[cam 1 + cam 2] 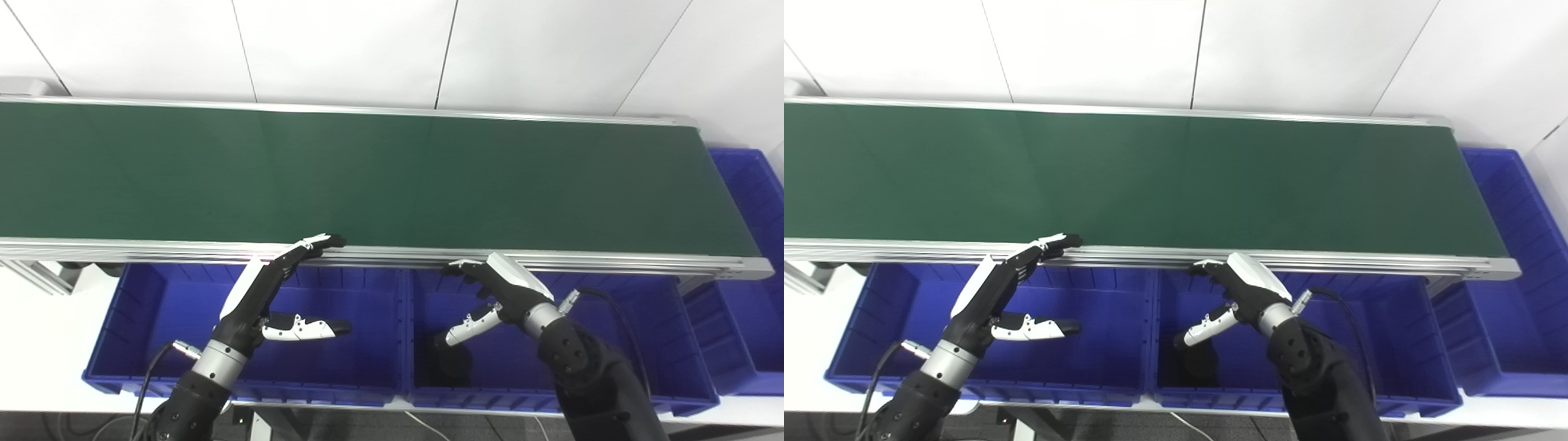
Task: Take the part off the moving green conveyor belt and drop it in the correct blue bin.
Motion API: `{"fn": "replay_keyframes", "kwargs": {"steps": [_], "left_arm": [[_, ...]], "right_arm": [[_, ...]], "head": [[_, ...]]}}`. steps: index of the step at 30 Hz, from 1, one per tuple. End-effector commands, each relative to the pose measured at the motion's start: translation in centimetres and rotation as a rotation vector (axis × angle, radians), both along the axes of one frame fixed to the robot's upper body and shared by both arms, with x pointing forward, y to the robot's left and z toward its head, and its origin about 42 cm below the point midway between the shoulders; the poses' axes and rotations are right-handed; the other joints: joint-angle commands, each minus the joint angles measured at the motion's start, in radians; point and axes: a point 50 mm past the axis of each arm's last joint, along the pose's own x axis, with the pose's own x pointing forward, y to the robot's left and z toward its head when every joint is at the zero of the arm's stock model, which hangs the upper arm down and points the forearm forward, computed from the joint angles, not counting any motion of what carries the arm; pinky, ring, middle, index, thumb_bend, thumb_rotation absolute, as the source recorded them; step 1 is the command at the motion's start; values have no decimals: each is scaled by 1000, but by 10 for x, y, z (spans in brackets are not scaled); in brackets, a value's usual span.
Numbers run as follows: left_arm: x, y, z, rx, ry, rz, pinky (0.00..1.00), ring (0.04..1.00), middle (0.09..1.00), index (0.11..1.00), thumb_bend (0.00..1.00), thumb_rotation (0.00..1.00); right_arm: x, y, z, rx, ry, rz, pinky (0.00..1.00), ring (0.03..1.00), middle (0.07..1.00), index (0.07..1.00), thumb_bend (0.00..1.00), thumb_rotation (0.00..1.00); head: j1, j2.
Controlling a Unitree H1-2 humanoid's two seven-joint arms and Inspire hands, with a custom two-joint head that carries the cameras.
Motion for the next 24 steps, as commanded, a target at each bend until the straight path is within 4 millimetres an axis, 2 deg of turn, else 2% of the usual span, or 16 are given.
{"fn": "replay_keyframes", "kwargs": {"steps": [1,6,12,17,24], "left_arm": [[6,4,12,-9,-52,-11,845,861,859,787,857,341],[6,5,12,0,-51,-19,847,861,859,787,855,331],[7,7,13,17,-35,-38,854,872,874,808,852,309],[7,8,14,24,-33,-45,855,877,882,819,855,297],[8,11,13,40,-34,-43,855,879,883,829,865,318]], "right_arm": [[-1,2,15,24,-43,0,733,856,872,836,896,243],[-8,-1,21,75,-51,-1,733,844,868,839,889,234],[-20,-9,29,185,-91,-35,800,881,881,866,892,240],[-29,-16,23,313,-141,-84,765,847,886,920,918,262],[-37,-21,13,467,-182,-129,825,882,940,981,931,266]], "head": [[0,0],[-15,2],[-26,3],[-33,7],[-39,6]]}}
